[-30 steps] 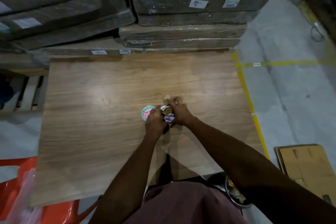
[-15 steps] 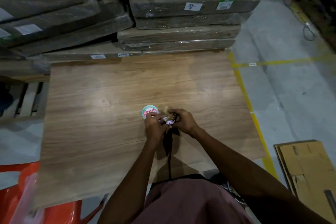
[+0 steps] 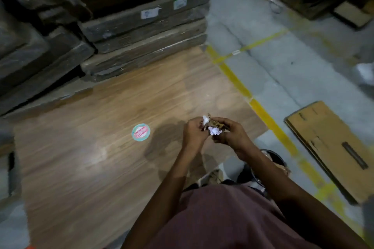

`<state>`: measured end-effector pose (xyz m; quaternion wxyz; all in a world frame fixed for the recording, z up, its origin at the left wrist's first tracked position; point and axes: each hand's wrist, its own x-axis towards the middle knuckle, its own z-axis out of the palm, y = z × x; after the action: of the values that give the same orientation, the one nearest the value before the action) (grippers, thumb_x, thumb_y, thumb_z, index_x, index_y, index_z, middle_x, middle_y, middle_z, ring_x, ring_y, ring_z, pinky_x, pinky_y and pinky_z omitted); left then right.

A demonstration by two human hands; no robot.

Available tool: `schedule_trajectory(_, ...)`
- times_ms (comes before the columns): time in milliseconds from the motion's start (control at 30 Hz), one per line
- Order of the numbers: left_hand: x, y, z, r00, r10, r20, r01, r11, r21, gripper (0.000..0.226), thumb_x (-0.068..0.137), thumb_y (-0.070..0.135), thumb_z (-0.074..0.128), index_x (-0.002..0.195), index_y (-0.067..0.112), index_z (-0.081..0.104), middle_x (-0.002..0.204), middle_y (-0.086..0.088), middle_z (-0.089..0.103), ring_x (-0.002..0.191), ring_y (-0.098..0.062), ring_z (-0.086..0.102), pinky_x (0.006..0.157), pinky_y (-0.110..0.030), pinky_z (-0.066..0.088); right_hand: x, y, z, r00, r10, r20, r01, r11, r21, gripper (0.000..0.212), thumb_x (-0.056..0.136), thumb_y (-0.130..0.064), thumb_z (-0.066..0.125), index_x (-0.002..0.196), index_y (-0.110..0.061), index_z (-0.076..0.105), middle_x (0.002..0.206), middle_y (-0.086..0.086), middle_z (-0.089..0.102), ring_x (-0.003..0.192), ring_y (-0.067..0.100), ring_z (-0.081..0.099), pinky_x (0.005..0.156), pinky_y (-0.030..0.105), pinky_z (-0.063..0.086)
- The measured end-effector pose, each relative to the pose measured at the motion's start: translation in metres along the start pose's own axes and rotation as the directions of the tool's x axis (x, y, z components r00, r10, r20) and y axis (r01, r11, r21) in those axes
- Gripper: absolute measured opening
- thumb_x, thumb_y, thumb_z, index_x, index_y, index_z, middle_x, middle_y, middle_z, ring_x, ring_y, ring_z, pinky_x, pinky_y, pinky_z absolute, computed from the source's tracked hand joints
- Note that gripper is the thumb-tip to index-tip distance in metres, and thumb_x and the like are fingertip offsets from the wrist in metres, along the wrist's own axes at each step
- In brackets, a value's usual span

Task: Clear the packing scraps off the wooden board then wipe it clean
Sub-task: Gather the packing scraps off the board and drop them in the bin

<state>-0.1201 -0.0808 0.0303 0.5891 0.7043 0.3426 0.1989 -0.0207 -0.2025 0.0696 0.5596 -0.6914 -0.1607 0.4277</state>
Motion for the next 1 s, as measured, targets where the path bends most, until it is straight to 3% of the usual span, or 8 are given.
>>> schedule_trajectory(67, -0.005, 0.014, 0.021, 0.997, 0.027, 0.074, -0.031, 0.998, 0.054, 0.006, 0.072, 0.012, 0.071, 0.07, 0.015, 0.066, 0.062, 0.001, 0.062, 0.06, -0.002, 0.046, 0.055, -0.029, 0.037, -0.014, 0.001, -0.02, 0.998, 0.031, -0.052, -0.028, 0.998, 0.058, 0.046, 0.084, 0.019, 0.065, 0.11, -0.019, 0.071, 0.099, 0.014, 0.071, 0.071, 0.021, 0.069, 0.069, 0.033, 0.062)
schedule_trajectory(133, -0.006, 0.026, 0.044, 0.993, 0.024, 0.114, -0.037, 0.993, 0.109, 0.019, 0.072, 0.004, 0.071, 0.064, 0.017, 0.061, 0.055, 0.006, 0.056, 0.055, 0.001, 0.041, 0.053, -0.027, 0.034, -0.024, 0.002, -0.042, 0.994, 0.039, -0.103, -0.03, 0.995, 0.094, 0.046, 0.084, 0.02, 0.064, 0.109, -0.018, 0.071, 0.097, 0.013, 0.071, 0.07, 0.021, 0.068, 0.066, 0.032, 0.062)
schedule_trajectory(367, -0.009, 0.061, 0.143, 0.973, 0.025, 0.23, -0.075, 0.975, 0.209, 0.027, 0.073, 0.003, 0.073, 0.063, 0.022, 0.055, 0.053, 0.007, 0.054, 0.049, -0.001, 0.044, 0.051, -0.027, 0.033, -0.049, 0.01, -0.128, 0.963, 0.081, -0.259, -0.025, 0.977, 0.213, 0.047, 0.082, 0.024, 0.063, 0.11, -0.014, 0.069, 0.093, 0.014, 0.067, 0.064, 0.019, 0.065, 0.058, 0.027, 0.058)
schedule_trajectory(533, -0.009, 0.08, 0.238, 0.931, 0.069, 0.357, -0.162, 0.958, 0.238, 0.026, 0.078, 0.004, 0.076, 0.07, 0.02, 0.056, 0.073, -0.017, 0.068, 0.074, -0.022, 0.062, 0.051, -0.026, 0.031, -0.068, 0.023, -0.22, 0.933, 0.119, -0.339, -0.036, 0.97, 0.242, 0.043, 0.084, 0.02, 0.065, 0.116, -0.008, 0.067, 0.094, 0.016, 0.068, 0.077, 0.029, 0.063, 0.061, 0.029, 0.059)
schedule_trajectory(667, -0.01, 0.076, 0.333, 0.884, -0.011, 0.467, -0.143, 0.945, 0.293, 0.027, 0.079, 0.003, 0.074, 0.067, 0.015, 0.054, 0.061, 0.001, 0.057, 0.055, -0.009, 0.05, 0.054, -0.029, 0.031, -0.083, 0.054, -0.301, 0.889, 0.165, -0.428, -0.072, 0.972, 0.225, 0.043, 0.085, 0.019, 0.063, 0.117, -0.01, 0.067, 0.097, 0.013, 0.071, 0.075, 0.025, 0.068, 0.063, 0.031, 0.06)
schedule_trajectory(767, -0.006, 0.065, 0.404, 0.823, -0.099, 0.559, -0.146, 0.914, 0.378, 0.02, 0.078, 0.007, 0.077, 0.072, 0.011, 0.058, 0.07, -0.003, 0.062, 0.07, -0.018, 0.059, 0.057, -0.028, 0.033, -0.087, 0.086, -0.362, 0.85, 0.215, -0.481, -0.125, 0.969, 0.212, 0.04, 0.086, 0.018, 0.063, 0.121, -0.003, 0.065, 0.097, 0.022, 0.069, 0.07, 0.028, 0.065, 0.057, 0.032, 0.056)
schedule_trajectory(867, -0.003, 0.054, 0.447, 0.785, -0.177, 0.594, -0.119, 0.898, 0.425, 0.014, 0.077, 0.006, 0.079, 0.079, 0.008, 0.066, 0.079, -0.011, 0.069, 0.081, -0.019, 0.065, 0.061, -0.024, 0.035, -0.082, 0.116, -0.396, 0.803, 0.279, -0.526, -0.177, 0.956, 0.235, 0.036, 0.088, 0.014, 0.065, 0.12, -0.002, 0.065, 0.098, 0.029, 0.068, 0.072, 0.031, 0.064, 0.068, 0.044, 0.054)
schedule_trajectory(1000, -0.001, 0.007, 0.496, 0.719, -0.326, 0.613, -0.062, 0.849, 0.524, 0.022, 0.081, 0.014, 0.08, 0.095, 0.001, 0.071, 0.095, -0.017, 0.073, 0.088, -0.019, 0.066, 0.065, -0.028, 0.043, -0.057, 0.176, -0.42, 0.72, 0.383, -0.579, -0.253, 0.921, 0.295, 0.038, 0.082, 0.015, 0.069, 0.116, -0.002, 0.068, 0.093, 0.018, 0.067, 0.057, 0.017, 0.061, 0.055, 0.027, 0.053)
